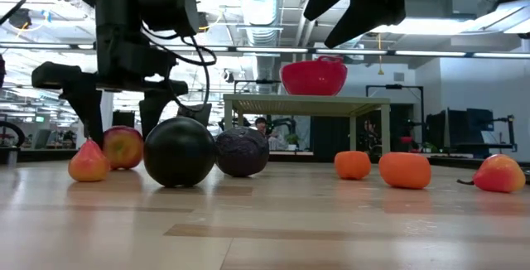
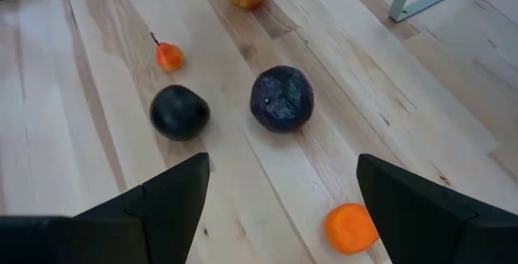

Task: Pick & Place Fruit
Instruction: Put the red apple into the red strainer bowl on the shelf

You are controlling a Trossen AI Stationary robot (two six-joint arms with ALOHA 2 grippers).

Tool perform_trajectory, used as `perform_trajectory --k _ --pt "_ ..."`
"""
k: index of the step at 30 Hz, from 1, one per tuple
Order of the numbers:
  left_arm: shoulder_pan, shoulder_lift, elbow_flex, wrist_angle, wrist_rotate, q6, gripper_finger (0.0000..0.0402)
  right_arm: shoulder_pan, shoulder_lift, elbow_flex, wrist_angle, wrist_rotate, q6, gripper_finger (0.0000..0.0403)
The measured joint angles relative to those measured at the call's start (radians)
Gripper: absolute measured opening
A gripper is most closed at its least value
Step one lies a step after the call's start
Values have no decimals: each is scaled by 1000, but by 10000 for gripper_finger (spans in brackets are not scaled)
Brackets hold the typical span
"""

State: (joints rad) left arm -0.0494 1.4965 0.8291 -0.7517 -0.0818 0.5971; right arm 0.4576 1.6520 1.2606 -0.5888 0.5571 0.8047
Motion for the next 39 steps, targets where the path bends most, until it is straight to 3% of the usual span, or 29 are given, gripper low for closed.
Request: perform_trajectory --k 26,34,39 --pt "-8 -5 0 -103 -73 76 297 13 2 1 49 10 -26 309" --pt "-8 52 0 -102 -59 87 297 14 4 1 79 13 -56 309" --pt "-11 84 0 -105 -102 131 297 13 4 1 81 13 -71 309"
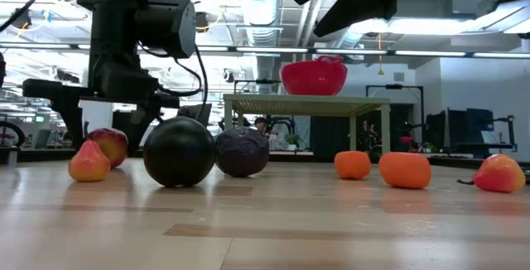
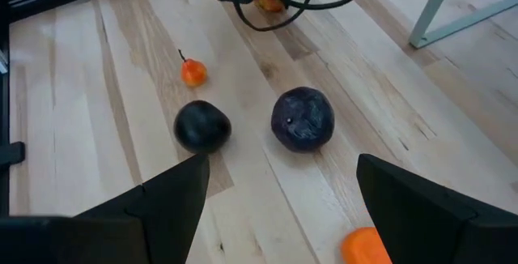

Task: Pick & Place Fruit
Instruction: Put the red apple into the red strainer bowl on the shelf

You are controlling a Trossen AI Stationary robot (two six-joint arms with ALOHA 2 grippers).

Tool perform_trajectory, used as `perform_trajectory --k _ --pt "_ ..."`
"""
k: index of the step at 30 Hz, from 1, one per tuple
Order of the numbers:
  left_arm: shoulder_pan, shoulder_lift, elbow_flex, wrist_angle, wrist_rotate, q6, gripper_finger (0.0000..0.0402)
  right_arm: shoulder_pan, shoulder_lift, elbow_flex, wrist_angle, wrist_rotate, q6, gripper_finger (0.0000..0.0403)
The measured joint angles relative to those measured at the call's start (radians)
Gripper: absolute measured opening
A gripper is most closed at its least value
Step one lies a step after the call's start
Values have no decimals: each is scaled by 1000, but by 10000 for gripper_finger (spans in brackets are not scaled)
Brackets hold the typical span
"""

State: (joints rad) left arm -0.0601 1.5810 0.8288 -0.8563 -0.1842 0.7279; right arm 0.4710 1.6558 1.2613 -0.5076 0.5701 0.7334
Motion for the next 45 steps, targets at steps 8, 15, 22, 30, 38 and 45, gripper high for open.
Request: perform_trajectory --k 8,15,22,30,38,45 --pt "1 -77 0 8 61 -32 296 0 0 0 16 0 -15 309" --pt "18 -173 0 92 218 -161 296 0 1 0 31 0 -36 309" --pt "19 -258 2 -11 83 -129 296 -9 1 0 30 0 -37 309" --pt "5 -193 0 -10 -28 153 296 -22 1 0 35 3 -37 309" --pt "24 -162 0 14 -52 286 296 -6 2 0 47 3 -36 309" --pt "84 -91 1 33 -45 283 296 -3 2 0 75 3 -35 309"
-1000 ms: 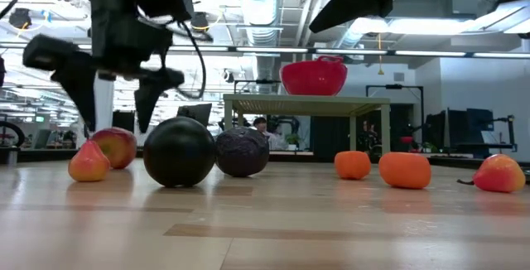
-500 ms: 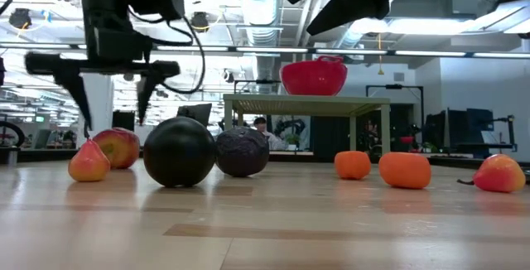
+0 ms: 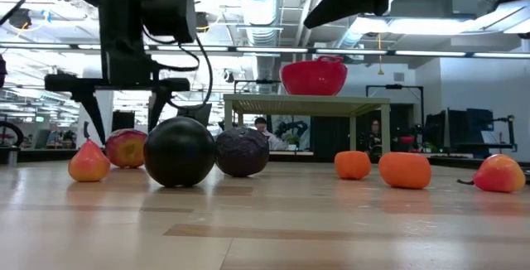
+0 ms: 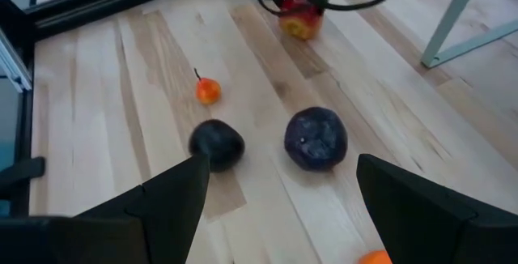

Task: Pick & Place Fruit
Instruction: Put the red apple into the red strainer bowl on the shelf

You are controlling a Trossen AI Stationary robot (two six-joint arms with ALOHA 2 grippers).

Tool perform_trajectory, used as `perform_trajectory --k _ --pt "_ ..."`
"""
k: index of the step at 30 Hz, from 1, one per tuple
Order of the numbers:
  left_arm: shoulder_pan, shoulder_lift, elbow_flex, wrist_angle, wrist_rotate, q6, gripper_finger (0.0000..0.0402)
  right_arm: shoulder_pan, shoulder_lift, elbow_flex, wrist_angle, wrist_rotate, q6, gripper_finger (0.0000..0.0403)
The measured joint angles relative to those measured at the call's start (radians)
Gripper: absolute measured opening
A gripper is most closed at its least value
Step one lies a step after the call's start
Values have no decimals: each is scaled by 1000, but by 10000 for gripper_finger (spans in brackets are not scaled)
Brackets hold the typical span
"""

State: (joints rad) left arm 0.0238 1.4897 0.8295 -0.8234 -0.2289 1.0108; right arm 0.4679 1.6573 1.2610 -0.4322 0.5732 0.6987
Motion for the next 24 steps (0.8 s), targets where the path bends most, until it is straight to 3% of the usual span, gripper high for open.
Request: perform_trajectory --k 9,18,24 --pt "17 6 0 48 61 -105 296 0 0 0 3 0 -2 309" --pt "17 76 3 74 60 -128 297 2 0 0 7 0 -1 309" --pt "17 52 -3 70 81 -172 296 3 0 0 7 0 -7 309"
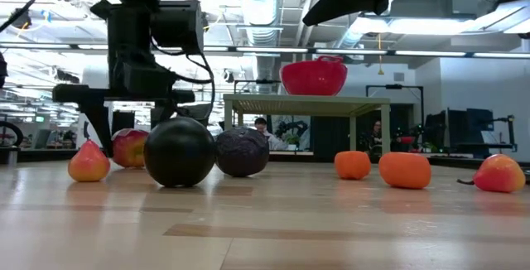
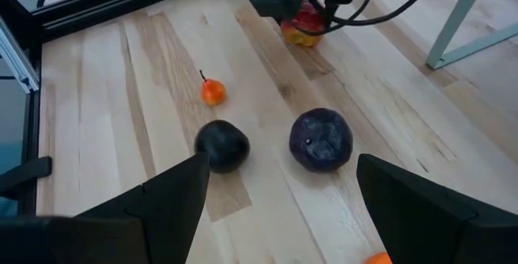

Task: Pick & Place Fruit
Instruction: Put the red apple into the red strainer bowl on the shelf

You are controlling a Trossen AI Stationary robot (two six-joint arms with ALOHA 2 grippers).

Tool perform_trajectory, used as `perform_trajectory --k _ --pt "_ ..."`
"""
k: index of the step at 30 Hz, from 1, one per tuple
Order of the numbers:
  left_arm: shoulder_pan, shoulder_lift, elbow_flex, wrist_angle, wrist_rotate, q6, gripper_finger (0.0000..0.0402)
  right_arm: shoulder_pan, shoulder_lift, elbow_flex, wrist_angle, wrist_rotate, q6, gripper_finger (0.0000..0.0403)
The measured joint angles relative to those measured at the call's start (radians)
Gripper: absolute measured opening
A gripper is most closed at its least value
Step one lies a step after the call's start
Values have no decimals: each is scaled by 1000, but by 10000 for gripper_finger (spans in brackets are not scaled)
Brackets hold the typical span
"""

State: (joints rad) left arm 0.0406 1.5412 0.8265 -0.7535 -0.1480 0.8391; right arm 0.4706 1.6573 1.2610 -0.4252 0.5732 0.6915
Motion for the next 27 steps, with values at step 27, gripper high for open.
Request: perform_trajectory --k 27 --pt "68 -264 3 1046 293 -598 296 186 -194 -1 -152 531 -12 309"
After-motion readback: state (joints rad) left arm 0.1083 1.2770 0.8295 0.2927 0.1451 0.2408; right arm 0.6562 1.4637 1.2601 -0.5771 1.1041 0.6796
